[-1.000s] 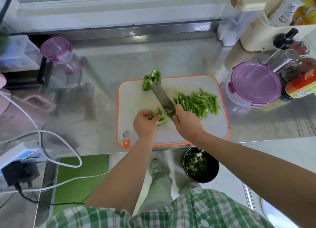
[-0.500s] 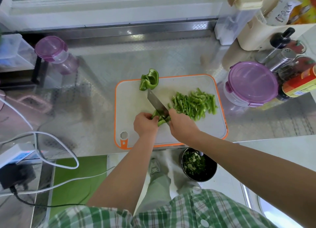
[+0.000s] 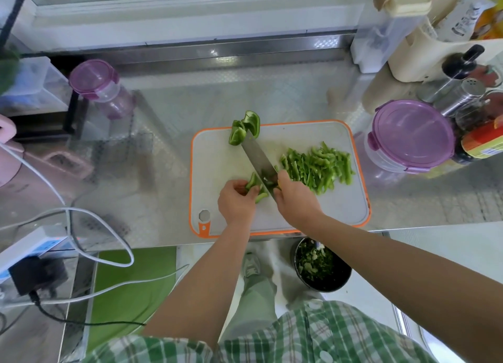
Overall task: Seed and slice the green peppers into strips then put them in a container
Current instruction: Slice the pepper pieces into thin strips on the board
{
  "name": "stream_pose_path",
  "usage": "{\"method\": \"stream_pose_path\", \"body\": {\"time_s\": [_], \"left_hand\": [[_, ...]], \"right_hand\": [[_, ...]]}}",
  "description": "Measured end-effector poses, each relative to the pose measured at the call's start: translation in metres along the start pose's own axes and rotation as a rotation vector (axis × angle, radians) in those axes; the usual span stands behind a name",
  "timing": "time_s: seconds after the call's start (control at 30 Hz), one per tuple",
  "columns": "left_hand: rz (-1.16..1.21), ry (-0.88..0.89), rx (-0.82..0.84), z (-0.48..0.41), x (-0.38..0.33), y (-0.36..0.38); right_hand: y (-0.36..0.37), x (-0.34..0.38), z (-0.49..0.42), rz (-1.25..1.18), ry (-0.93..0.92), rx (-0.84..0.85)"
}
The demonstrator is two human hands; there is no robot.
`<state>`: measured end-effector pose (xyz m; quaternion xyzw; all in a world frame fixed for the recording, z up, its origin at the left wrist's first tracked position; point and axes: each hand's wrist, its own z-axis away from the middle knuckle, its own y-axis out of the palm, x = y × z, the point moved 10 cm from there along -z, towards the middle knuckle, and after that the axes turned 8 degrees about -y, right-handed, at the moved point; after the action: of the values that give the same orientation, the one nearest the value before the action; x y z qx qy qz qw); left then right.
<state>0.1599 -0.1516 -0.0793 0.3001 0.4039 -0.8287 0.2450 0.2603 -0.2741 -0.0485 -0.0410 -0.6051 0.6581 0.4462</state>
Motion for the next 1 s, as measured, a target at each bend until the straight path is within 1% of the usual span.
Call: {"method": "stream_pose_path", "body": {"time_s": [0.17,0.33,0.57,0.7,0.83,1.0], "left_hand": [[0.04,-0.009,-0.052,-0.001,-0.002,-0.005],[0.004,-0.047,-0.057,-0.004,0.0,-0.004],[-0.038,-0.1,-0.043,-0.012,0.001,-0.003],[-0.04,-0.118,-0.029,-0.016,0.002,-0.002],[-0.03,-0.131,-0.021,-0.016,0.006,-0.006],[0.013,-0.139,-0.013,-0.012,0.007,-0.005]], "right_hand": [[-0.023,0.011,0.001,-0.013,-0.064,-0.005],[-0.011,0.015,0.004,0.059,-0.026,0.07],[0.003,0.014,-0.004,0.104,0.016,0.1],[0.011,0.011,-0.007,0.112,0.019,0.094],[0.018,0.013,-0.009,0.17,-0.006,0.096],[0.008,0.005,-0.01,0.082,-0.008,0.05]]}}
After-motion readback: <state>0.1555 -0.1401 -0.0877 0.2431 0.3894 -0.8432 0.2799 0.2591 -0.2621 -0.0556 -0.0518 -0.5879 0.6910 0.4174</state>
